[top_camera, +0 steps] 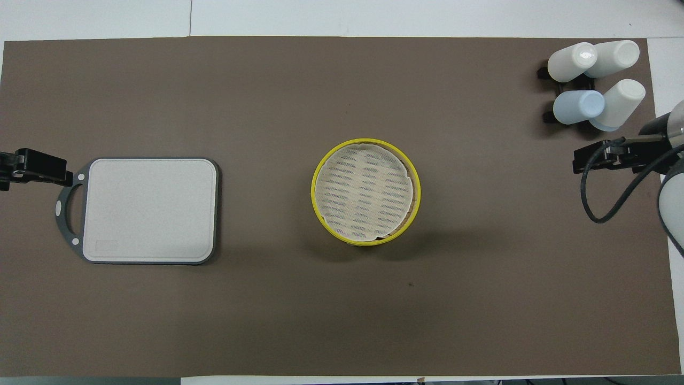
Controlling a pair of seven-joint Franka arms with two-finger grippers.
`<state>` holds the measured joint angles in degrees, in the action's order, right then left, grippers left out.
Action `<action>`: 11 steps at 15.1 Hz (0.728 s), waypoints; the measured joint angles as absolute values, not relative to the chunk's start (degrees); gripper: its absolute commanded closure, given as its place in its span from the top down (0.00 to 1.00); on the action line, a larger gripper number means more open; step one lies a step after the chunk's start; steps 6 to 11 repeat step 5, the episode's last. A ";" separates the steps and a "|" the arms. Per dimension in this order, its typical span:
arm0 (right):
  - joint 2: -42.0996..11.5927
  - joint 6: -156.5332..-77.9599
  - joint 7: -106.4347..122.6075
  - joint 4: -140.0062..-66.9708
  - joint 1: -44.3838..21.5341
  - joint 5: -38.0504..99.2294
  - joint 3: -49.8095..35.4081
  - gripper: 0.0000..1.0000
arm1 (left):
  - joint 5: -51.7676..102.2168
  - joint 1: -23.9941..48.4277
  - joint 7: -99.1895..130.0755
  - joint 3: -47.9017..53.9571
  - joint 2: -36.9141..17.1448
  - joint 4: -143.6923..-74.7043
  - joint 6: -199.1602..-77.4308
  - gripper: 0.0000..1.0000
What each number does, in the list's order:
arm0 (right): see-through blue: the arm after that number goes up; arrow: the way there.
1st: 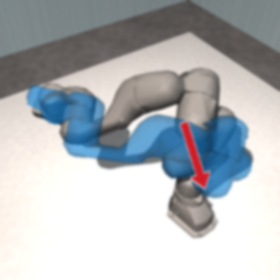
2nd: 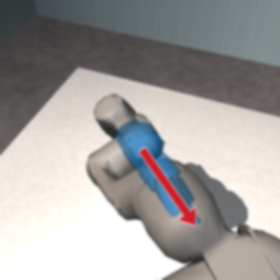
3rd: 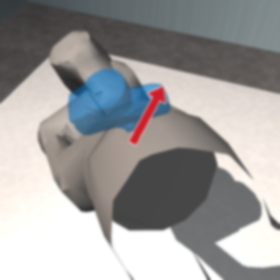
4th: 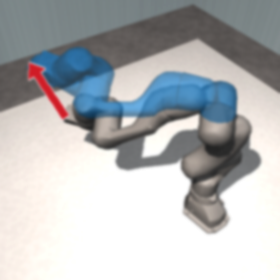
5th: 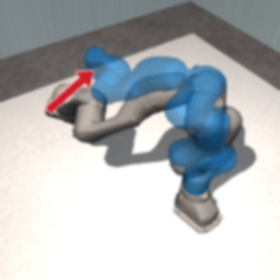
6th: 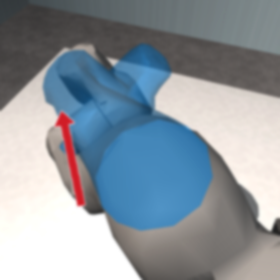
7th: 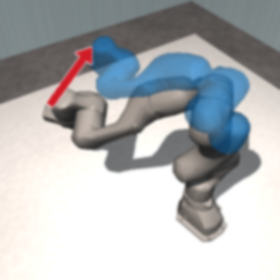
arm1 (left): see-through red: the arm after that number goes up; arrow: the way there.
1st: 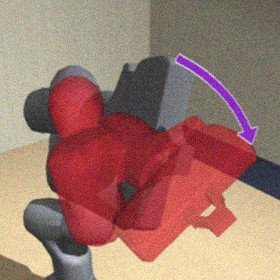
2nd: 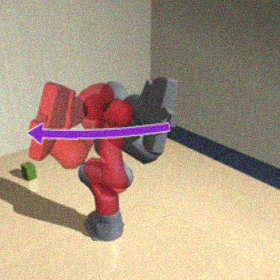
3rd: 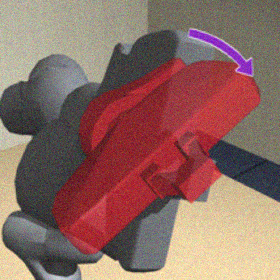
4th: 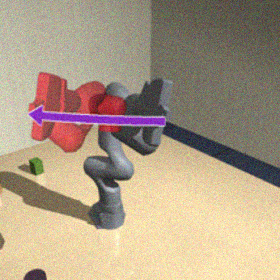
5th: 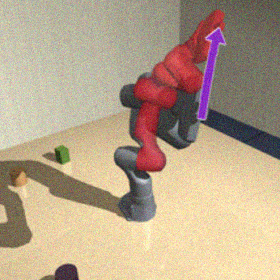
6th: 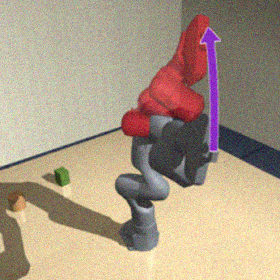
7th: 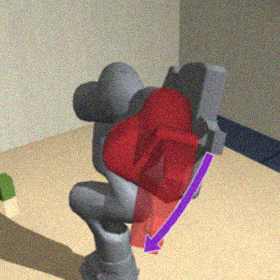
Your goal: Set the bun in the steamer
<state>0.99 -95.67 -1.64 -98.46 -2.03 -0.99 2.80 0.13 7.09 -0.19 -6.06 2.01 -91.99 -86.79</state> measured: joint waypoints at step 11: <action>0.99 -95.65 -1.63 -98.46 -1.53 -0.95 2.11 1.00 | 0.13 7.08 -0.19 -6.08 2.24 -92.10 -86.79 1.00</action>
